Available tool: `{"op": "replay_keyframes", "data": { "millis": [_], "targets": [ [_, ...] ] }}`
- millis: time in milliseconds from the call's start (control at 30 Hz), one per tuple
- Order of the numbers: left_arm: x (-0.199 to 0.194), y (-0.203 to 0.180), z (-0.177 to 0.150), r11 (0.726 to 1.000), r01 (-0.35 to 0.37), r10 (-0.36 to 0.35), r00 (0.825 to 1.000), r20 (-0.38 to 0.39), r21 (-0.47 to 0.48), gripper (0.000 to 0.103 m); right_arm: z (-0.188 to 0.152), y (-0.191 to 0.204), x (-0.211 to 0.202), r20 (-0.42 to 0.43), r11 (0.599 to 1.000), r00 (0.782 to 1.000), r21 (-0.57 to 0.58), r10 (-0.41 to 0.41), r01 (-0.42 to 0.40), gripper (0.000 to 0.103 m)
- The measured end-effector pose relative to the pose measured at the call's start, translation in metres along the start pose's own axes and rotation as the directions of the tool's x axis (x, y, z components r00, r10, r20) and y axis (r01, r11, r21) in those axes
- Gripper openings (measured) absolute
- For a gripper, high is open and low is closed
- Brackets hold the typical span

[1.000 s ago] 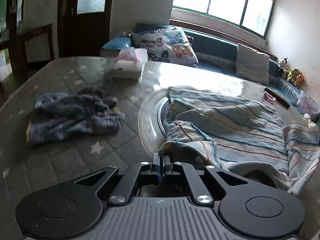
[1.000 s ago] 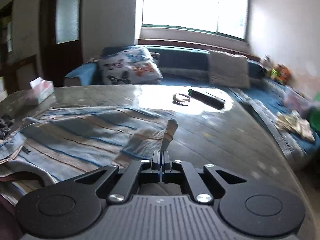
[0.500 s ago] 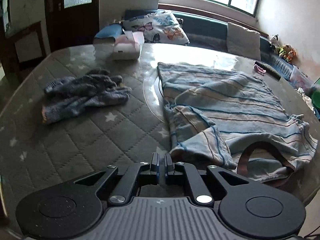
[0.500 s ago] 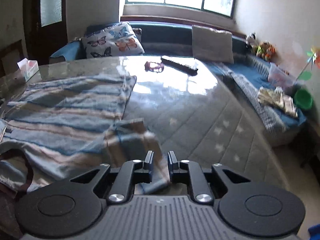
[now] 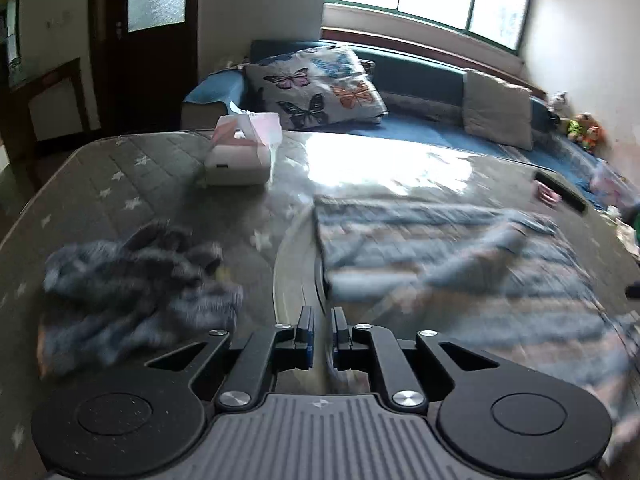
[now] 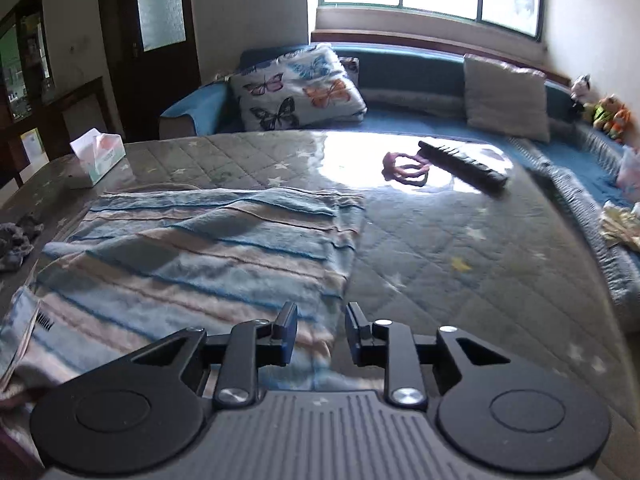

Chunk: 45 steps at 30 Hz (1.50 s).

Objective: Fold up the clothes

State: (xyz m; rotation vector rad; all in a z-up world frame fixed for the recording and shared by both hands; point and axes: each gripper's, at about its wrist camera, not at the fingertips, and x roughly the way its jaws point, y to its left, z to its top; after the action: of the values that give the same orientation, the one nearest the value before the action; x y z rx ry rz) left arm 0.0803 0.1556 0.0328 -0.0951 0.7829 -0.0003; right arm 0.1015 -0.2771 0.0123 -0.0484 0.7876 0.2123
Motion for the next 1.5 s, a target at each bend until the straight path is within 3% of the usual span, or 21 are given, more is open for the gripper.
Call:
{"op": "replay_keyframes", "data": {
  "millis": [167, 233, 400, 500, 767, 1033, 1067, 1133, 1200, 1233, 1500],
  "targets": [
    [0.053, -0.003, 0.034, 1.0, -0.003, 0.003, 1.0, -0.008, 0.028, 0.014, 0.023, -0.001, 0.043, -0.021, 1.0, 1.0, 0.016, 0.022, -0.021, 0.027],
    [0.072, -0.005, 0.042, 1.0, 0.0, 0.001, 1.0, -0.016, 0.028, 0.014, 0.032, -0.002, 0.056, -0.024, 0.999, 0.999, 0.018, 0.026, -0.026, 0.035],
    [0.112, -0.011, 0.059, 0.999, -0.008, 0.01, 0.999, -0.032, 0.05, 0.014, 0.051, -0.004, 0.095, -0.032, 1.0, 0.999, 0.015, 0.021, -0.021, 0.035],
    [0.126, -0.013, 0.062, 0.998, -0.023, 0.026, 0.999, -0.04, 0.055, 0.019, 0.059, -0.01, 0.113, -0.034, 1.0, 0.999, 0.022, 0.011, -0.01, 0.035],
    [0.147, -0.014, 0.063, 0.997, -0.041, 0.044, 0.998, -0.042, 0.059, 0.019, 0.074, -0.024, 0.152, -0.058, 0.999, 0.998, 0.041, -0.029, 0.032, 0.035],
    [0.155, -0.013, 0.062, 0.997, -0.033, 0.034, 0.999, -0.02, 0.069, 0.018, 0.079, -0.025, 0.165, -0.053, 0.999, 0.998, 0.034, -0.028, 0.03, 0.035],
    [0.156, -0.014, 0.063, 0.997, -0.03, 0.031, 0.999, -0.019, 0.072, 0.018, 0.079, -0.025, 0.166, -0.052, 0.999, 0.998, 0.029, -0.03, 0.032, 0.035],
    [0.158, -0.015, 0.063, 0.996, -0.018, 0.02, 1.0, -0.016, 0.082, 0.016, 0.08, -0.024, 0.167, -0.051, 0.999, 0.998, 0.027, -0.027, 0.029, 0.023],
    [0.159, -0.017, 0.063, 0.994, -0.028, 0.028, 1.0, -0.006, 0.101, 0.004, 0.081, -0.021, 0.167, -0.052, 0.999, 0.999, 0.031, -0.016, 0.017, 0.011],
    [0.16, -0.018, 0.062, 0.993, -0.034, 0.034, 0.999, -0.001, 0.111, 0.003, 0.082, -0.02, 0.166, -0.052, 0.999, 0.999, 0.033, -0.013, 0.014, 0.006],
    [0.163, -0.004, 0.077, 0.993, -0.08, 0.079, 0.997, 0.025, 0.081, 0.002, 0.107, -0.004, 0.151, 0.066, 0.999, 0.998, 0.034, 0.022, -0.024, 0.005]
  ]
}}
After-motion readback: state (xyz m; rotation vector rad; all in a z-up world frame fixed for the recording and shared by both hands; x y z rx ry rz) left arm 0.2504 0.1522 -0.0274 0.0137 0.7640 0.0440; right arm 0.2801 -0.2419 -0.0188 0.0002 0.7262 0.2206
